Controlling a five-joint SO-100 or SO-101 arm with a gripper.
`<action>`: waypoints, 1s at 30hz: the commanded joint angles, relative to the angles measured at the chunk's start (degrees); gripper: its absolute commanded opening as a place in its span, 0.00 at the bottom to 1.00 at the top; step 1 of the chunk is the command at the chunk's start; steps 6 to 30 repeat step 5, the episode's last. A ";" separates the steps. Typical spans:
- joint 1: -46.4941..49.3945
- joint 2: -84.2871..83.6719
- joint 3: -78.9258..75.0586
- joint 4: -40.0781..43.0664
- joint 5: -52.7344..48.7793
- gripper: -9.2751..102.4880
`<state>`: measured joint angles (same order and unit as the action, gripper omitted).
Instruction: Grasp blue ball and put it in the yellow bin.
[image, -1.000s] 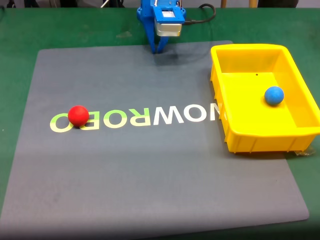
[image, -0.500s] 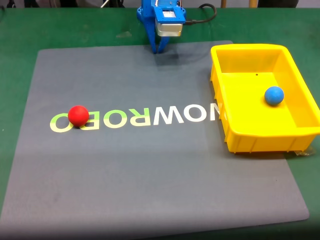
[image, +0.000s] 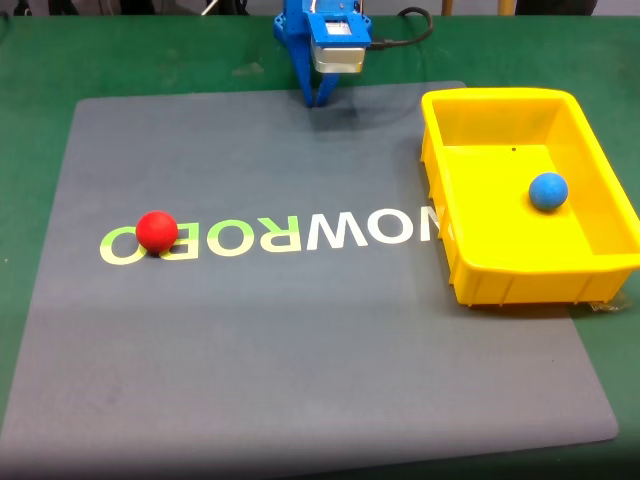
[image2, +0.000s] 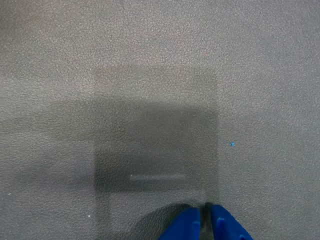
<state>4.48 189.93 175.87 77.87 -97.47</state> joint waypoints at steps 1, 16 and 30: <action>-0.53 -0.09 1.76 1.05 0.44 0.08; -0.44 -0.09 1.76 1.05 0.44 0.08; -0.44 -0.09 1.76 1.05 0.44 0.08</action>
